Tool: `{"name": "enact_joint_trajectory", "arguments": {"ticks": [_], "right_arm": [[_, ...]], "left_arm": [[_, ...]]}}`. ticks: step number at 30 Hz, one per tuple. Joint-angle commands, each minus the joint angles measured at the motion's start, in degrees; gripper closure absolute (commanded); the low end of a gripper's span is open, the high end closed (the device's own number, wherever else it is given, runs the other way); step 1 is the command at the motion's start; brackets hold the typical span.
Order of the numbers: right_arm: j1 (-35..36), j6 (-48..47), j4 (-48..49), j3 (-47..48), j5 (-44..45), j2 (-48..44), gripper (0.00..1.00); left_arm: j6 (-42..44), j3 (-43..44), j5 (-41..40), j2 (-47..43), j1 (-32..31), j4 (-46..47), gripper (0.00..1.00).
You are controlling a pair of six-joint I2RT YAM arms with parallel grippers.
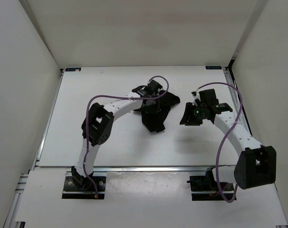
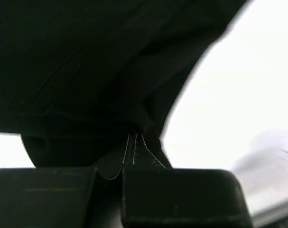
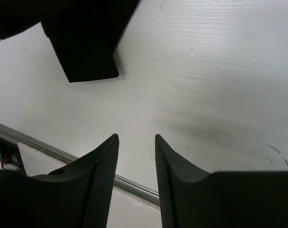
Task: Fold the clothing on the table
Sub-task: Flatten the skirt out
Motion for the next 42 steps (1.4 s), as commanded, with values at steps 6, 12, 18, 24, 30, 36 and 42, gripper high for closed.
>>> {"name": "enact_joint_trajectory", "arguments": {"ticks": [6, 12, 18, 24, 30, 36, 42], "right_arm": [[0.6, 0.7, 5.1, 1.7, -2.8, 4.2, 0.59], [-0.9, 0.6, 5.0, 2.7, 0.2, 5.3, 0.59], [-4.5, 1.2, 5.0, 1.9, 0.1, 1.3, 0.57], [-5.8, 1.0, 4.3, 2.5, -2.1, 3.2, 0.56], [0.4, 2.6, 7.8, 3.0, -6.3, 13.1, 0.57], [2.6, 4.0, 12.9, 7.2, -7.0, 22.7, 0.55], [1.0, 5.6, 16.1, 9.8, -7.2, 29.1, 0.53]], "left_arm": [[2.4, 14.6, 30.7, -9.6, 1.2, 5.0, 1.00], [4.0, 3.6, 29.0, -18.2, 4.4, 7.0, 1.00], [5.6, -31.9, 26.5, -32.8, 12.4, 11.1, 1.00], [7.9, -53.1, 20.9, -42.5, 18.6, 8.8, 1.00], [7.9, -57.3, 19.2, -42.3, 19.7, 9.5, 1.00], [7.9, -55.3, 19.1, -41.3, 19.1, 10.2, 1.00], [8.5, -54.6, 19.7, -41.4, 19.4, 9.3, 1.00]]}}
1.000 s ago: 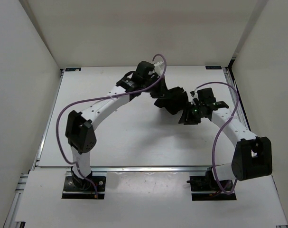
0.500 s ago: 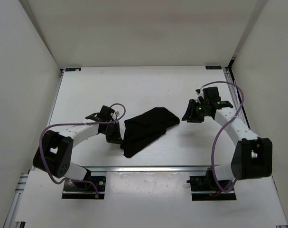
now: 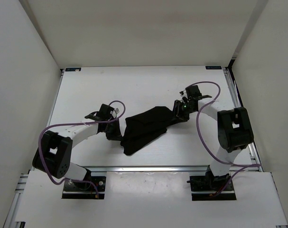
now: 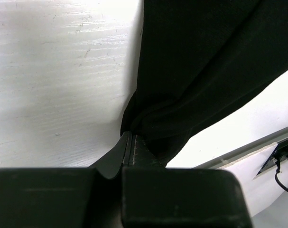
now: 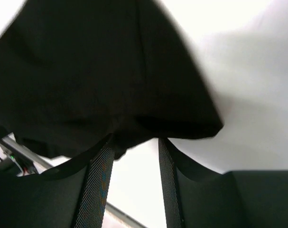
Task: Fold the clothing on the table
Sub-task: Flatten the skirt out
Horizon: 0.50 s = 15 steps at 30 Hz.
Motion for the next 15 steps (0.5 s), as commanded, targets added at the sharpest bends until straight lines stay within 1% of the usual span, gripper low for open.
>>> {"name": "enact_joint_trajectory", "arguments": {"ticks": [1, 4, 7, 8, 9, 10, 11, 12, 14, 15], "right_arm": [[-0.6, 1.3, 4.4, 3.9, 0.0, 2.5, 0.53], [-0.3, 1.7, 4.8, 5.4, -0.4, 5.0, 0.53], [0.9, 1.7, 2.9, 7.6, -0.3, 7.9, 0.53], [1.0, 1.9, 2.2, 8.2, -1.2, 9.7, 0.61], [1.1, 1.9, 2.1, 8.2, -1.2, 9.7, 0.61], [1.3, 1.9, 1.2, 8.9, -1.7, 10.6, 0.81], [1.8, 2.1, 0.1, 9.4, -1.6, 10.8, 0.96], [1.4, 1.9, -0.5, 9.6, -1.2, 10.8, 0.99], [2.3, 1.5, -1.5, 9.7, 2.0, 8.2, 1.00], [2.4, 0.9, -2.3, 11.7, 3.2, 6.2, 1.00]], "left_arm": [[1.1, 1.8, -0.1, -1.5, 0.4, 0.2, 1.00], [1.5, 1.9, 0.1, -1.3, 0.5, 0.0, 1.00], [2.1, 2.5, -0.4, -1.0, 1.2, -0.5, 1.00], [2.3, 2.7, -0.3, -1.0, 1.5, -0.5, 1.00], [2.5, 2.8, -0.1, -1.0, 1.5, -0.7, 1.00], [2.4, 2.6, -0.3, -1.1, 1.7, -0.2, 1.00], [2.5, 2.6, 0.0, -1.2, 1.7, -0.3, 1.00], [2.6, 2.6, 0.1, -1.3, 1.8, -0.3, 1.00], [2.6, 2.6, 0.1, -0.9, 1.8, 0.0, 1.00], [2.6, 2.6, 0.1, -0.9, 1.8, 0.4, 1.00]]}}
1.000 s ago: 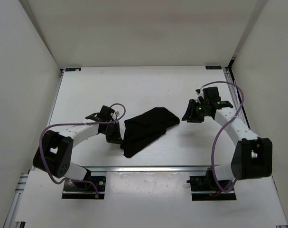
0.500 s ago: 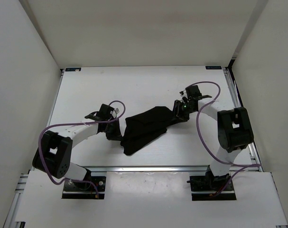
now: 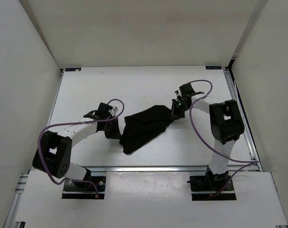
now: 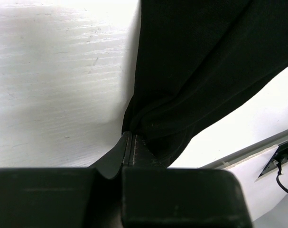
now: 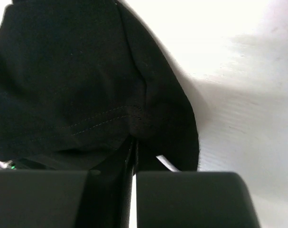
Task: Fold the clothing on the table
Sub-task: Flatten the skirt out
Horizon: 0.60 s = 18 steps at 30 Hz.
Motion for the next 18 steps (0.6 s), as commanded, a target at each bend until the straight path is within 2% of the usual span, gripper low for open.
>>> {"name": "enact_joint_trajectory", "arguments": {"ticks": [1, 4, 7, 8, 9, 11, 13, 14, 15, 16, 18], "right_arm": [[1.7, -1.5, -3.1, 5.3, 4.5, -6.2, 1.00], [4.8, -5.1, -2.8, 14.3, 5.9, -7.7, 1.00], [6.8, -6.1, 4.6, 26.9, 0.2, -2.7, 0.99], [7.1, -5.0, 7.8, 28.5, -4.0, 0.3, 0.89], [6.5, -1.3, 15.7, 28.4, -8.0, 1.8, 0.81], [5.6, 4.2, 25.8, 28.2, -12.4, 6.1, 0.75], [4.9, 6.0, 26.3, 29.4, -13.8, 6.1, 0.67], [5.1, 3.7, 24.7, 28.7, -12.5, 4.2, 0.44], [5.2, 0.5, 23.6, 26.0, -9.3, 2.7, 0.09], [5.7, -2.8, 21.7, 22.9, -7.2, -1.1, 0.01], [6.5, -7.7, 17.9, 18.1, -1.5, -5.3, 0.01]], "left_arm": [[1.1, 1.9, 0.5, -0.6, 0.0, 0.7, 1.00], [1.3, 2.0, 0.5, -0.3, -0.1, 0.1, 1.00], [1.6, 2.1, 0.2, 0.3, 0.1, -0.3, 1.00], [1.7, 2.2, 0.2, 0.3, 0.4, -0.5, 1.00], [2.1, 2.3, 0.1, 0.6, 0.2, -1.5, 1.00], [2.3, 2.8, 0.1, 1.0, -0.5, -2.4, 1.00], [3.2, 3.4, -0.1, 1.0, -0.9, -3.9, 1.00], [3.0, 3.3, -1.2, 0.9, -0.8, -4.4, 1.00], [2.9, 2.9, -1.3, 0.3, -0.8, -4.1, 1.00], [3.2, 2.4, -1.3, 0.2, -0.2, -3.9, 1.00], [2.7, 1.8, -0.8, -0.5, 0.5, -3.4, 1.00]]}}
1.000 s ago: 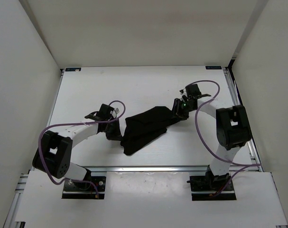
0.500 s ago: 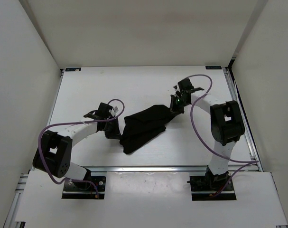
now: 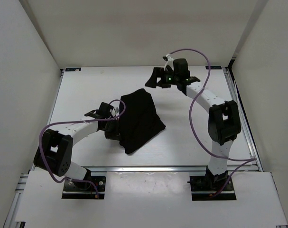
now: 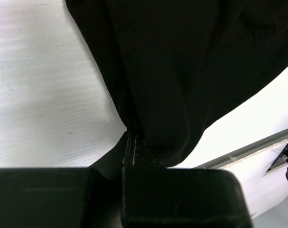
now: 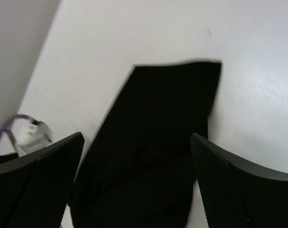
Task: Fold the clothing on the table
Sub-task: Flatten the skirt out
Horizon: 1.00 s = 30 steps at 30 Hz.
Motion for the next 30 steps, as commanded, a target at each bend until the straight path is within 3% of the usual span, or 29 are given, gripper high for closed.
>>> {"name": "enact_joint_trajectory", "arguments": {"ticks": [1, 4, 7, 11, 21, 26, 30], "right_arm": [[1.1, -8.2, -4.6, -7.5, 6.5, -9.2, 0.04], [0.2, -8.7, -8.5, -15.6, 7.1, -13.2, 0.08], [-1.3, -8.2, -10.2, -22.0, 5.6, -15.6, 0.22], [-1.9, -6.2, -7.4, -29.5, 3.5, -15.5, 0.30], [-3.9, -4.6, -3.4, -33.9, -0.3, -8.7, 0.47], [-4.0, -2.7, -1.3, -34.2, -5.5, -6.5, 0.75], [-3.9, -1.7, -0.3, -35.3, -7.4, -5.3, 0.74]], "left_arm": [[0.7, 0.1, 0.2, -1.5, 1.1, -0.1, 1.00], [0.8, 0.0, 0.6, -1.2, 1.4, 0.5, 1.00], [0.2, 0.1, 0.5, -0.1, 0.6, 1.0, 1.00], [0.2, 0.2, 0.8, 0.2, 0.4, 0.7, 1.00], [0.3, 0.2, 0.7, -0.7, 1.8, 0.5, 1.00], [0.5, 0.0, 0.3, -0.5, 2.6, 0.4, 1.00], [0.9, -0.5, -0.8, -0.5, 4.7, 0.1, 1.00]]}}
